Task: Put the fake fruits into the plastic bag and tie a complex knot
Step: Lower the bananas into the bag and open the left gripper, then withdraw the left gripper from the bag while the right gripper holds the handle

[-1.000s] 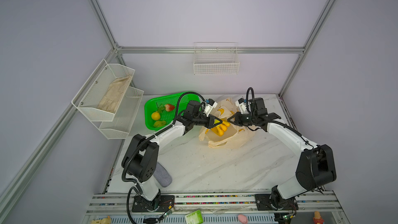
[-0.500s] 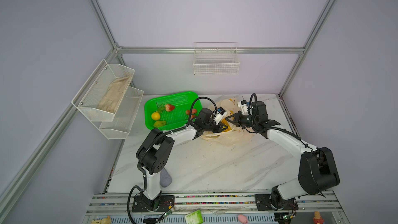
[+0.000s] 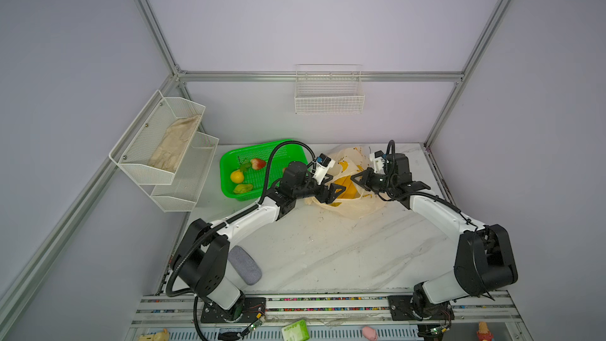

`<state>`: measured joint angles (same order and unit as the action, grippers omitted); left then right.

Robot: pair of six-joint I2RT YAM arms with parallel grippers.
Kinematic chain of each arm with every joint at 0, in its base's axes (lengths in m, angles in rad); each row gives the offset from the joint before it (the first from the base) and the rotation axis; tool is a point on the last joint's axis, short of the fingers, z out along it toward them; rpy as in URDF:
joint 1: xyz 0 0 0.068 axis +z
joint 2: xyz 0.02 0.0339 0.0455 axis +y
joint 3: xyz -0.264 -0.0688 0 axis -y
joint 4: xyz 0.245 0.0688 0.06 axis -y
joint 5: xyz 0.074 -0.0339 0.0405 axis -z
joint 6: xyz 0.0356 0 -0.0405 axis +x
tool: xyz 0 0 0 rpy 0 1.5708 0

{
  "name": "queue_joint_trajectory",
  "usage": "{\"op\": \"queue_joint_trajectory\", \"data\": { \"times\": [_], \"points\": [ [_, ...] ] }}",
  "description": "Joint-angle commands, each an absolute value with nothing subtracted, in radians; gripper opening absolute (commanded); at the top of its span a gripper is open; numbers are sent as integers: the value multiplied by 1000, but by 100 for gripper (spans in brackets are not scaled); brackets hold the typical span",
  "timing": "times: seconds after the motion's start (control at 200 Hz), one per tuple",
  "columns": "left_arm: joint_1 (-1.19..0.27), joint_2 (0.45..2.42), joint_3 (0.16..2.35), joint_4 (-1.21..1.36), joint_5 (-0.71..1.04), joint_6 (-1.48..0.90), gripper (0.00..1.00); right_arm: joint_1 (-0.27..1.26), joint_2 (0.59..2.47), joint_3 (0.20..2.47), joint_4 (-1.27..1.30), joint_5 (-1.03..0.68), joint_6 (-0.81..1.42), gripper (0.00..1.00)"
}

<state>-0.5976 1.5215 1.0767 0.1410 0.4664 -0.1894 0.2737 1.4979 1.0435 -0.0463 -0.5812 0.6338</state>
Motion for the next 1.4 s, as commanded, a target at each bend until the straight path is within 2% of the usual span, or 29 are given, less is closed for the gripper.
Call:
{"op": "queue_joint_trajectory", "data": {
  "times": [0.0,0.14,0.175,0.27,0.405,0.55,0.635,0.815,0.97,1.215,1.295,1.395],
  "points": [
    [-559,1392,977,118,455,-290,79,261,1492,1080,-92,-525,582,0],
    [-492,1201,833,77,339,-479,79,256,1507,1083,-98,-518,568,0],
    [-483,1162,786,76,277,-530,82,256,1512,1086,-98,-519,566,0],
    [-443,1131,710,19,167,-658,84,254,1516,1092,-99,-516,557,0],
    [-410,1254,710,7,244,-742,78,254,1520,1104,-98,-518,551,0],
    [-410,1403,722,145,345,-797,63,253,1517,1105,-98,-521,547,0],
    [-413,1512,748,213,378,-817,59,252,1520,1101,-97,-524,543,0],
    [-439,1666,858,280,418,-830,59,252,1526,1098,-94,-535,538,0],
    [-459,1782,933,331,439,-864,64,252,1527,1099,-94,-540,534,0],
    [-479,1851,969,404,453,-897,70,252,1533,1091,-92,-546,526,0],
    [-484,1871,986,407,458,-898,67,253,1539,1091,-90,-551,525,0],
    [-491,1907,1014,409,466,-899,57,252,1539,1092,-90,-551,521,0]
  ]
}}
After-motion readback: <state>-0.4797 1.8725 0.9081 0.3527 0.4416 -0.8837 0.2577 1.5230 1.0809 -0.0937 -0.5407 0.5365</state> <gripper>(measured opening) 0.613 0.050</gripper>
